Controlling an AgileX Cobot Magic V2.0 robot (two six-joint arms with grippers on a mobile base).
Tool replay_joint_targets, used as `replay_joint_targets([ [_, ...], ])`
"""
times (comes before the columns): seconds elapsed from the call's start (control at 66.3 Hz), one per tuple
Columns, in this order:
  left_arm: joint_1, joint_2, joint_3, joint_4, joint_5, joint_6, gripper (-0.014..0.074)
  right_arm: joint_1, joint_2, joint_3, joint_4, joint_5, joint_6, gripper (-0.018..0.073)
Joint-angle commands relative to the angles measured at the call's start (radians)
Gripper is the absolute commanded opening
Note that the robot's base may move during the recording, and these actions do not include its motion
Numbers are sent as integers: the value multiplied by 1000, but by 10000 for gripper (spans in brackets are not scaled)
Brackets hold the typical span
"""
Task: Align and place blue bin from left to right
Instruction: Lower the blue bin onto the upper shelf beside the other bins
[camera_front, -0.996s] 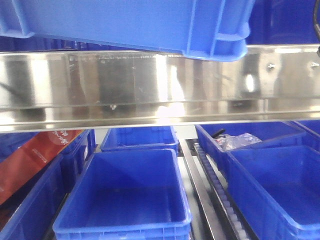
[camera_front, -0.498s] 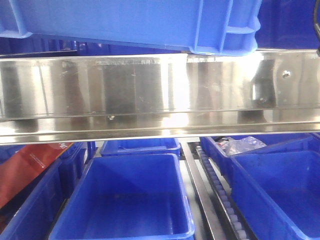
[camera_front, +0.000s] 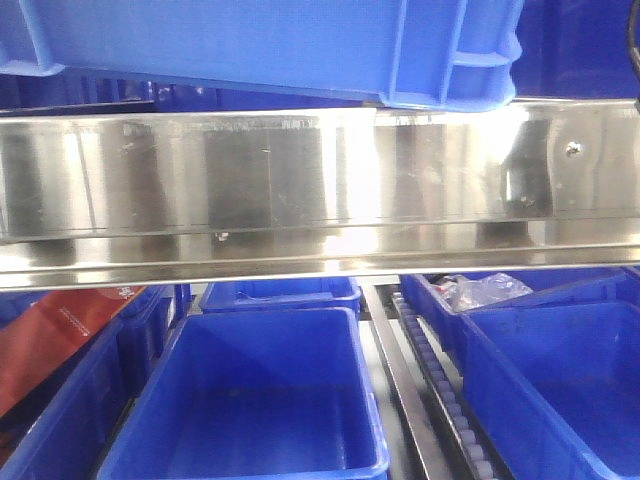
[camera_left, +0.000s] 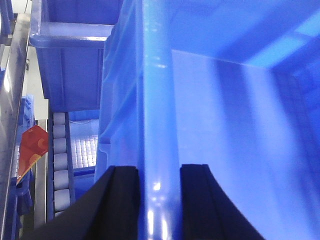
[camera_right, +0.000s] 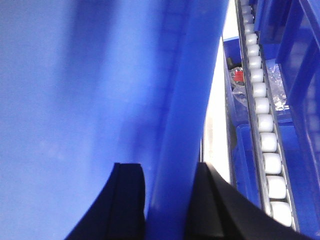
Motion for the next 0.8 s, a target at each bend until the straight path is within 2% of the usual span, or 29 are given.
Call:
replay_joint_targets([
  [0.0,-11,-23,-22,-85,-228,-2,-111,7,-19,-15,51,-96,-26,-68],
  [0.181,-11,-23,-22,-85,-228,-2,-111,7,-19,-15,51,-103,-26,-68],
  [0.392,-11,-23,-22,-85,-228,-2,-111,7,-19,-15,51,-181,-26,-68],
  [0.785,-11,-23,-22,-86,-211,-2,-111,7,-19,-20,51,-204,-26,-68],
])
